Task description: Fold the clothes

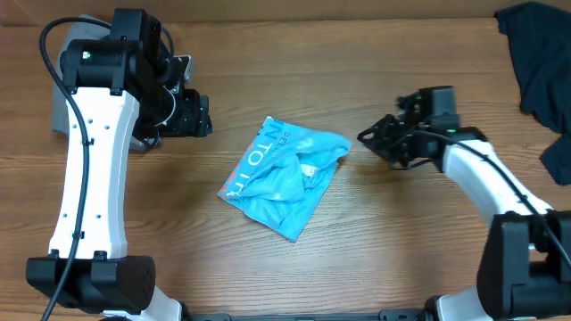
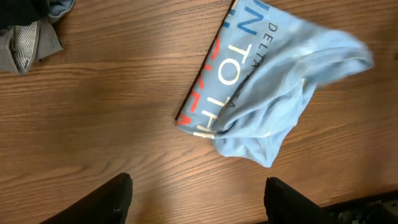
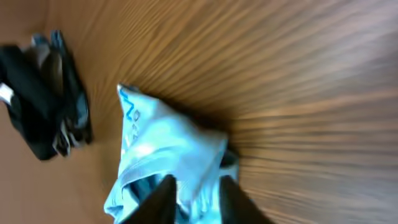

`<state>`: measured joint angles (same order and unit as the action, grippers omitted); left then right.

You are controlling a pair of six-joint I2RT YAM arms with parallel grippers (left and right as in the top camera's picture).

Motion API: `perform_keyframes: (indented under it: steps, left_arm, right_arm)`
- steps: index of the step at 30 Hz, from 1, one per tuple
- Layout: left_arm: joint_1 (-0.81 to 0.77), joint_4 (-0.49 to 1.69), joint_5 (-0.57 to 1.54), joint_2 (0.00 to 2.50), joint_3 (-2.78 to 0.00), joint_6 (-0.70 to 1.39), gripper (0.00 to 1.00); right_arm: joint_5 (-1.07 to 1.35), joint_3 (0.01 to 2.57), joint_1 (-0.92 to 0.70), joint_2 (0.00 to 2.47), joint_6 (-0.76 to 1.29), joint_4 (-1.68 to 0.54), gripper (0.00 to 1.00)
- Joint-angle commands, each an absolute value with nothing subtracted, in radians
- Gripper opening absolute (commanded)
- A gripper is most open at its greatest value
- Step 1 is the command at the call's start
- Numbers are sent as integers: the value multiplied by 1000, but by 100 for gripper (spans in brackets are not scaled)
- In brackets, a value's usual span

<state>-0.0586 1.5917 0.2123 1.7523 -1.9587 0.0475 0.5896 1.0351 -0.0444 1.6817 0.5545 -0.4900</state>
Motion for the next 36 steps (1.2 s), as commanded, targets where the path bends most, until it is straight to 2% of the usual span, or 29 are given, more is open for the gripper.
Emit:
perform_keyframes:
  steps: [1, 2, 3, 6, 9, 14, 19, 20, 21, 22, 23, 25, 26, 34, 35, 36]
  left_arm:
    - [-60, 1589, 196, 1752, -1966, 22, 71]
    - [-60, 1589, 191, 1752, -1966, 22, 72]
    - [-60, 1589, 186, 1752, -1966, 22, 72]
    - [-61, 1590, 184, 1752, -1966, 22, 72]
    - [-61, 1588, 179, 1752, -1966, 22, 73]
    - [-61, 1588, 176, 1752, -1966, 22, 73]
    - [-61, 1590, 176, 1752, -1966, 22, 74]
    - [-61, 1592, 176, 1752, -1966, 22, 74]
    - [-61, 1595, 176, 1752, -1966, 22, 74]
    - [-61, 1596, 176, 1752, -1966, 22, 74]
    - [-61, 1596, 176, 1752, -1966, 22, 74]
    - [-61, 1596, 176, 1752, -1966, 22, 74]
    - [-61, 1596, 176, 1752, -1966, 22, 74]
    - [-60, 1580, 172, 1752, -1966, 21, 77]
    - [-60, 1574, 172, 1752, -1966, 21, 78]
    - [-60, 1568, 172, 1752, -1966, 21, 78]
  right_arm:
    - [718, 1050, -21, 1663, 473, -516, 45]
    - [727, 1050, -23, 1663, 472, -527, 56]
    - [736, 1049, -30, 1663, 464, -536, 60]
    - [812, 1049, -83, 1663, 385, -556, 58]
    - [778, 1049, -173, 1663, 364, -550, 57]
    - [478, 1048, -349, 1674, 366, -502, 62]
    - [343, 1048, -480, 1740, 366, -426, 62]
    - [341, 1048, -490, 1750, 366, -418, 60]
    - [342, 1049, -498, 1756, 366, -414, 44]
    - [342, 1049, -498, 1756, 366, -414, 38]
    - [353, 1049, -498, 1752, 365, -416, 25]
    - [427, 1050, -492, 1736, 360, -432, 5]
    - [462, 1050, -487, 1724, 358, -451, 4]
    - [509, 1050, -474, 1531, 359, -868, 4]
    - [499, 1050, -475, 1517, 359, -920, 11]
    - [485, 1050, -476, 1509, 359, -967, 27]
